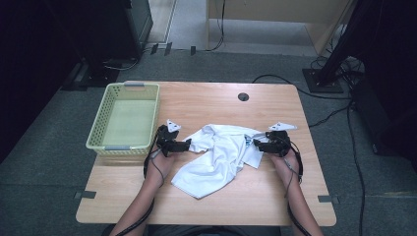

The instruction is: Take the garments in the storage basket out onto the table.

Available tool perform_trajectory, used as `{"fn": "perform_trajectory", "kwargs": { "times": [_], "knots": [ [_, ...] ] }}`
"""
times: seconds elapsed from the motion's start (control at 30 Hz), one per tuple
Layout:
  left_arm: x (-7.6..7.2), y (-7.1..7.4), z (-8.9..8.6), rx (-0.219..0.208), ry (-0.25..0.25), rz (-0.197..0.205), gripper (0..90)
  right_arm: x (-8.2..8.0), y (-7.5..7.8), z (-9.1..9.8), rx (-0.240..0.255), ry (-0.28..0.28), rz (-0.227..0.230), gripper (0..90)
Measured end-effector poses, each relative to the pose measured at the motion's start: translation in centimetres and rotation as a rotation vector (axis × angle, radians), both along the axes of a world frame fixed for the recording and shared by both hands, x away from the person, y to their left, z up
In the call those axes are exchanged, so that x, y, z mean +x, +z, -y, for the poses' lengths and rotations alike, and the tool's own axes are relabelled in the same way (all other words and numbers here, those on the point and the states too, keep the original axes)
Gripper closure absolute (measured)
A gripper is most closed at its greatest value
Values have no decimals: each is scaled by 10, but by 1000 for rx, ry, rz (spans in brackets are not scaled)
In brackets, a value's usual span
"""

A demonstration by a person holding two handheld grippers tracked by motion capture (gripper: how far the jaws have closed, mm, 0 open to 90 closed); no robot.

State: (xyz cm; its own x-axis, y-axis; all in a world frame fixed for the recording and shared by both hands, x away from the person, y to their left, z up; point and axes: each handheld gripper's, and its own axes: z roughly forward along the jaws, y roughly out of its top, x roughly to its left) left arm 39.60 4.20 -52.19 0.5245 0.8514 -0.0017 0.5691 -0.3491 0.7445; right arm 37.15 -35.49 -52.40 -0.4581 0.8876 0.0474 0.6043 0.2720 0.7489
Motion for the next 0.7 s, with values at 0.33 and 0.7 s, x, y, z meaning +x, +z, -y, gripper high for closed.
{"fn": "perform_trajectory", "kwargs": {
  "times": [0.33, 0.7],
  "knots": [
    [-2, 9, 2, -49, -27, 17, 240, -3, 7, 3, 96, -36, 9, 328],
    [-13, 21, 14, -60, -109, 18, 373, -16, 15, -5, 105, -42, -15, 377]
  ]
}}
